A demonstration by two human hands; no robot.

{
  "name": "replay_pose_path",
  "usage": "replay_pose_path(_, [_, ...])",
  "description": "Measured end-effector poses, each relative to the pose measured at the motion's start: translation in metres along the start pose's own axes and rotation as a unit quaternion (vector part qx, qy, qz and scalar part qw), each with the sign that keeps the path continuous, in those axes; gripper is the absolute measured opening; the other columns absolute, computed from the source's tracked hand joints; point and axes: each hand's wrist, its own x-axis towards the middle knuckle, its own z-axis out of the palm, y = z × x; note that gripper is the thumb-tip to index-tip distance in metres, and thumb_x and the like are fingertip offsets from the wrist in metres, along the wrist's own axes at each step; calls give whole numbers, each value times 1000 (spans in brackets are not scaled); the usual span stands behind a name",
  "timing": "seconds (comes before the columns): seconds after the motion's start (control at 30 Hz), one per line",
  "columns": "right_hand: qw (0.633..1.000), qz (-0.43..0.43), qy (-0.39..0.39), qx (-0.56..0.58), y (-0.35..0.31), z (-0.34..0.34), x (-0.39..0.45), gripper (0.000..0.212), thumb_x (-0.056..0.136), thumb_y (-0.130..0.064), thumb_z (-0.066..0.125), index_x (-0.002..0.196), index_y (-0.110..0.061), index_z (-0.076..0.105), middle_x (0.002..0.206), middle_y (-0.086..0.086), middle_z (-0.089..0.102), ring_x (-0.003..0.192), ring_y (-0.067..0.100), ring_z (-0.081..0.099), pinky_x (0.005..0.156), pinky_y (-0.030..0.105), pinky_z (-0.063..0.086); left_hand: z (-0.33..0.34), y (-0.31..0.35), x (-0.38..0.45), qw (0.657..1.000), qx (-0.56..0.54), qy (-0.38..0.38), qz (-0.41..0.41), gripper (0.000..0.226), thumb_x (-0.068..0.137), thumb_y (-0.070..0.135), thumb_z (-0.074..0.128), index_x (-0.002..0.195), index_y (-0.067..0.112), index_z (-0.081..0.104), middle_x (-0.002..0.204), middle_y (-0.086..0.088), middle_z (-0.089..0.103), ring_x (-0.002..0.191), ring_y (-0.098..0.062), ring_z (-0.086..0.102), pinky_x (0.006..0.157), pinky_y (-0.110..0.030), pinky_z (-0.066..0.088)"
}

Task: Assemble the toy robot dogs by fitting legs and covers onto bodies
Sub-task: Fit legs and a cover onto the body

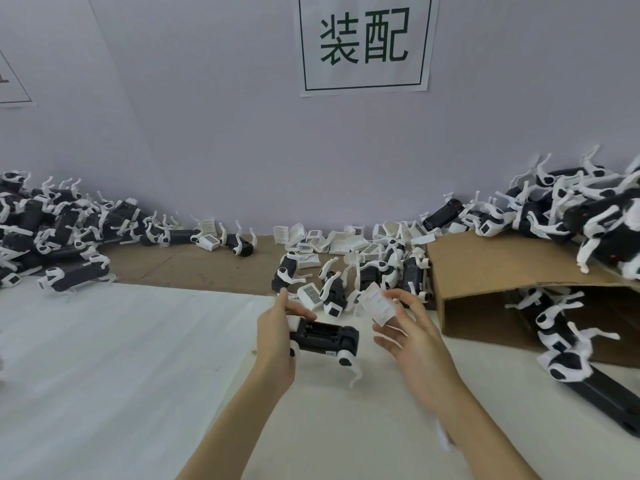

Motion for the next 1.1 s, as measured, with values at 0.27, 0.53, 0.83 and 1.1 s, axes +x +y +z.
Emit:
replay_pose_path(0.27, [1000, 2, 3, -6, 6, -8, 5, 45, 70, -32, 89, 111, -22, 75, 88, 0, 72, 77, 11, 59, 82, 32, 50, 9, -14, -4, 998, 51, -39, 27, 62, 110, 44, 51, 56, 17, 68, 90, -8, 78, 123, -39, 65, 114, -61, 45])
replay_pose_path(0.53, [998, -22, 64, 0, 7, -7, 7, 37, 83, -28, 82, 110, -9, 66, 104, 11, 75, 99, 20, 72, 79, 30, 58, 6, -15, -7, 991, 105, -55, 58, 56, 111, 50, 46, 73, 16, 69, 93, -6, 80, 120, -35, 68, 91, -45, 45])
replay_pose_path(0.83, [816, -269, -45, -509, 19, 15, -14, 47, 99, -41, 67, 144, -35, 57, 118, -14, 60, 114, 6, 52, 99, 23, 44, 8, -13, -11, 990, 110, -52, 68, 55, 111, 49, 47, 76, 13, 69, 84, 0, 73, 91, -24, 65, 81, -37, 46])
replay_pose_path(1.1, [747, -309, -85, -583, 22, 20, -18, 59, 93, -42, 74, 148, -33, 56, 129, -14, 58, 119, 10, 54, 99, 30, 48, 10, -11, -10, 990, 90, -93, 55, 56, 110, 55, 44, 90, 11, 73, 97, -16, 75, 97, -32, 75, 82, -41, 60])
